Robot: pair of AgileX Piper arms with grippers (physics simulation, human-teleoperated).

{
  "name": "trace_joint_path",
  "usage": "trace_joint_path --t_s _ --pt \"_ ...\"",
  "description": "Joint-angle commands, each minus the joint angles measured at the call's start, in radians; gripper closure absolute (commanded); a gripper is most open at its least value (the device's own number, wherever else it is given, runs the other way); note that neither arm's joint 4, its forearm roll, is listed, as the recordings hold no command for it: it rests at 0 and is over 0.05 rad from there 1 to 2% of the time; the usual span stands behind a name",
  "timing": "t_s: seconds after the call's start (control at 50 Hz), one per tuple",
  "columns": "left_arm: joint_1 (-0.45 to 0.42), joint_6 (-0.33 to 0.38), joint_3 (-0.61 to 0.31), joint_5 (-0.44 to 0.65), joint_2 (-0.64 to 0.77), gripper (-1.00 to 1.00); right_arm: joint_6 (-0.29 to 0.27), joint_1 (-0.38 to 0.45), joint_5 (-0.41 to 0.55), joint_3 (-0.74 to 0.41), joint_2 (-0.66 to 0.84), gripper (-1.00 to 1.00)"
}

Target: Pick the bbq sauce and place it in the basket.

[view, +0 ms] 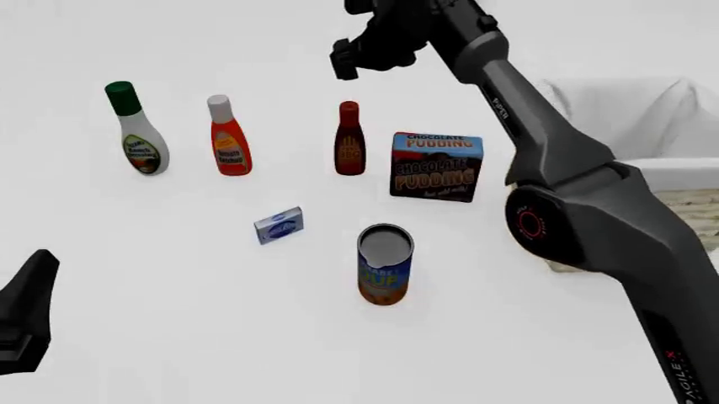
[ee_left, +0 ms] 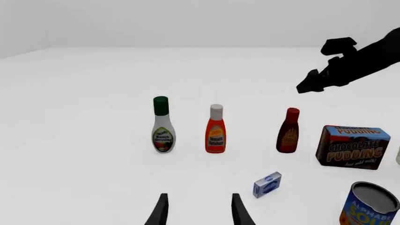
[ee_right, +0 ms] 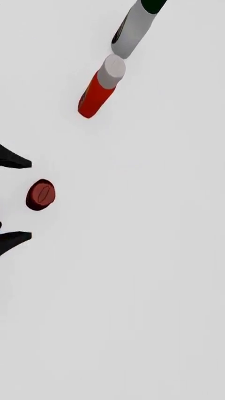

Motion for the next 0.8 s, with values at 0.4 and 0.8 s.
trace_joint_path --t_s 0.4,0.8 --pt "0.0 0.0 0.0 0.0 0.0 -1.0 0.002 0.017 -0.027 -0.001 0.063 -1.0" --pt "0.0 0.0 0.0 0.0 0.0 -1.0 0.006 0.014 -0.046 -0.001 0.103 -1.0"
